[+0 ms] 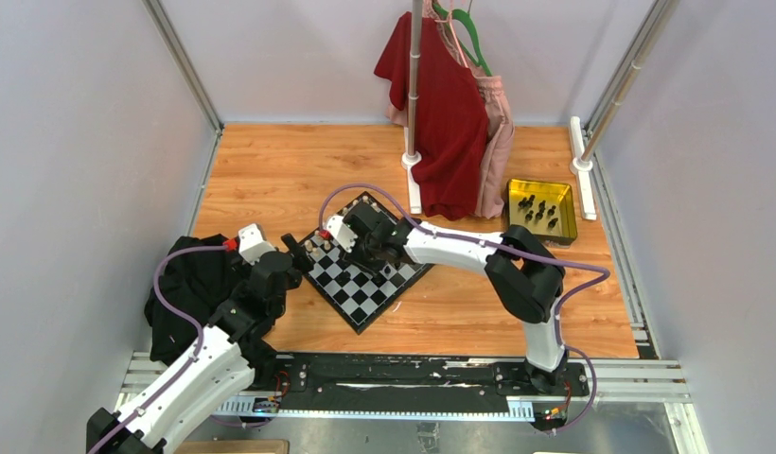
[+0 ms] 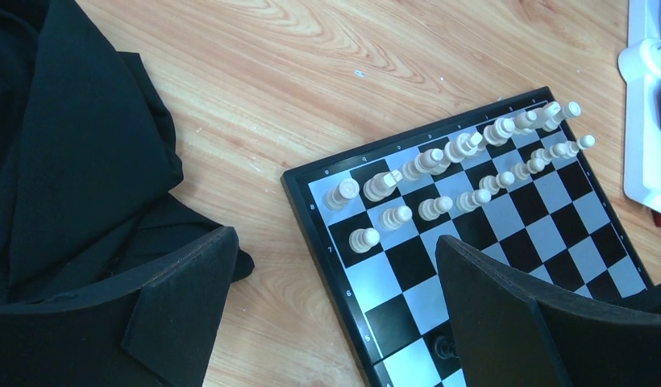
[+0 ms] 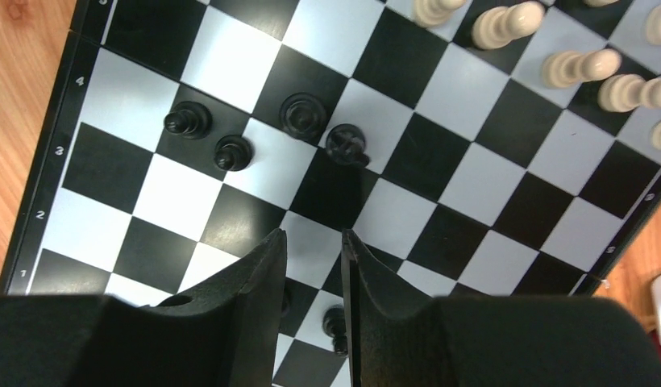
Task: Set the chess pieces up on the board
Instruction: Pick up the chess piece from the chessboard.
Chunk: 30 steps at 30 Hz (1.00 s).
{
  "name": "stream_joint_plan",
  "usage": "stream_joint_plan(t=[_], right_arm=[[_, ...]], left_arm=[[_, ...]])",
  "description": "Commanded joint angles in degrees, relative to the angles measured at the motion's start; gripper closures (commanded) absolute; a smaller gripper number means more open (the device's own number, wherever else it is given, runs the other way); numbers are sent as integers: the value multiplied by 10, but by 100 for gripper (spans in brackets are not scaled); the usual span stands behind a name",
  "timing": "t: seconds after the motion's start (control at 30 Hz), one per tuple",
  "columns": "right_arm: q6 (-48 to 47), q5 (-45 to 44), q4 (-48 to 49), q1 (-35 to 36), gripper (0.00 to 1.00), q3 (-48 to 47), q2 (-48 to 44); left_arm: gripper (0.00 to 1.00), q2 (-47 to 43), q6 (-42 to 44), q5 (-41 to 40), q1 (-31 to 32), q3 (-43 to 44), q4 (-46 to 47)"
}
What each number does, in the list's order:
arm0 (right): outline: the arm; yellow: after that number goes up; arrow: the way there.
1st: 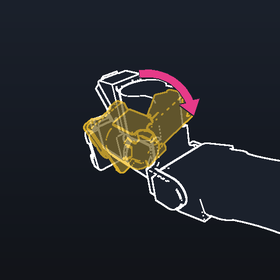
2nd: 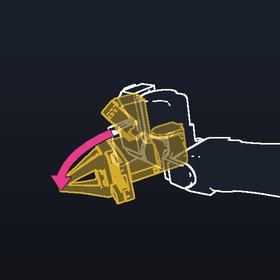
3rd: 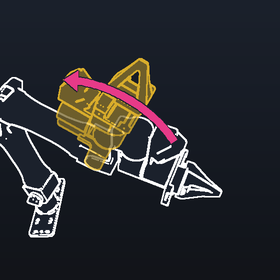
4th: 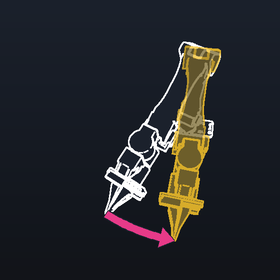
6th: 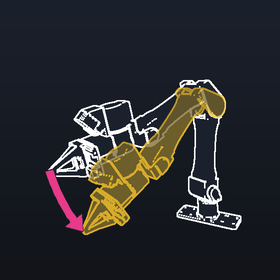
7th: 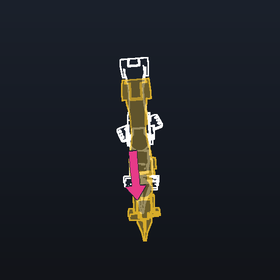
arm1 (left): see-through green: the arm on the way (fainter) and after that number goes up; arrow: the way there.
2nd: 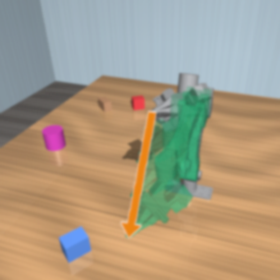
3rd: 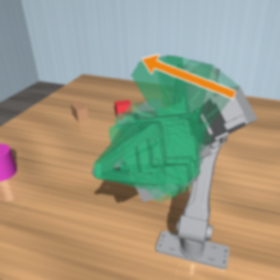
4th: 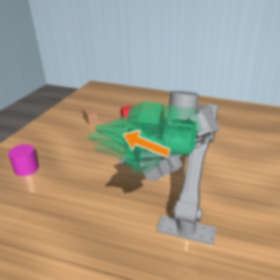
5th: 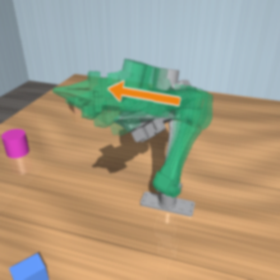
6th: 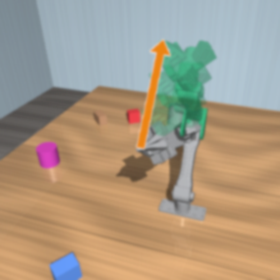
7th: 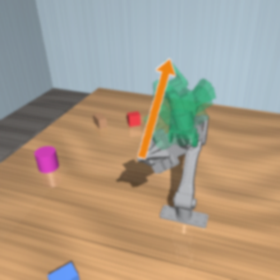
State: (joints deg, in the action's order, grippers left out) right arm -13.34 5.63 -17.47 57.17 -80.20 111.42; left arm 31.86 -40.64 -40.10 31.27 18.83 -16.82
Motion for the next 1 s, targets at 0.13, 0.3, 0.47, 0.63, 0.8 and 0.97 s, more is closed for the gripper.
stream_joint_plan(t=[0.13,0.3,0.47,0.63,0.8,0.97], right_arm=[[-43,20,24,-19,64,-25,17],[-53,31,27,-23,63,-32,25],[-62,40,27,-30,62,-43,29],[-67,45,24,-33,58,-55,33],[-68,56,19,-35,56,-62,36],[-70,69,7,-35,55,-76,44]], left_arm=[[0,0,0,-7,4,-4,7],[0,6,-1,-6,4,-5,13],[0,13,-1,-6,4,-5,18],[0,17,-1,-8,4,-7,20],[0,17,-1,-8,4,-10,22],[0,18,-1,-10,4,-10,22]])
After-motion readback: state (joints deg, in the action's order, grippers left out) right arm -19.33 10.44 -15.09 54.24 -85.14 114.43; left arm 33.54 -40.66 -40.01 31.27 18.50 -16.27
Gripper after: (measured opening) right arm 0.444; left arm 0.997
